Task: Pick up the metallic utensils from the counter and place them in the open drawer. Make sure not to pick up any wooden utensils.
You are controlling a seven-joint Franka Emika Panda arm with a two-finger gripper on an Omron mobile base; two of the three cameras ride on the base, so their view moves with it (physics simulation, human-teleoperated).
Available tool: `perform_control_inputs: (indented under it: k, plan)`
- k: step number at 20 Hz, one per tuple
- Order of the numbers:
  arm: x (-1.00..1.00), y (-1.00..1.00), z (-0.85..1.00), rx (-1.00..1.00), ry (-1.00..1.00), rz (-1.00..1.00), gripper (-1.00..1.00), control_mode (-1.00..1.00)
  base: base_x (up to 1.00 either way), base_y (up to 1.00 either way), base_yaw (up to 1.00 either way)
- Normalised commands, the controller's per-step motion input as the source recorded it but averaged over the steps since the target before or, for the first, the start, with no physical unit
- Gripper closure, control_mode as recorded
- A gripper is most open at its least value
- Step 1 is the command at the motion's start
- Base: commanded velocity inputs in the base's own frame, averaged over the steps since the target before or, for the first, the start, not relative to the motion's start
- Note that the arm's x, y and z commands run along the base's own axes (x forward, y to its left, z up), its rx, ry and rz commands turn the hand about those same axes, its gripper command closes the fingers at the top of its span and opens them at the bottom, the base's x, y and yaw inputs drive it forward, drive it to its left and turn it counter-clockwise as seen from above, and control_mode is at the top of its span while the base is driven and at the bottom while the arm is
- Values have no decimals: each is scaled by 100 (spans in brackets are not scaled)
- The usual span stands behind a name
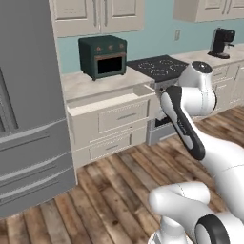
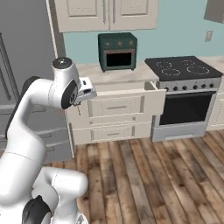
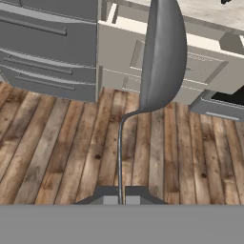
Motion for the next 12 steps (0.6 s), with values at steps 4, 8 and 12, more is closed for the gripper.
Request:
perform_control_inputs:
  k: [4,8,12]
  plan:
    - [0,0,0,0,0,0,100,100,59,-25,5]
    - [0,0,0,0,0,0,100,100,69,-57,0]
    - [0,0,0,0,0,0,100,100,82,-64,6]
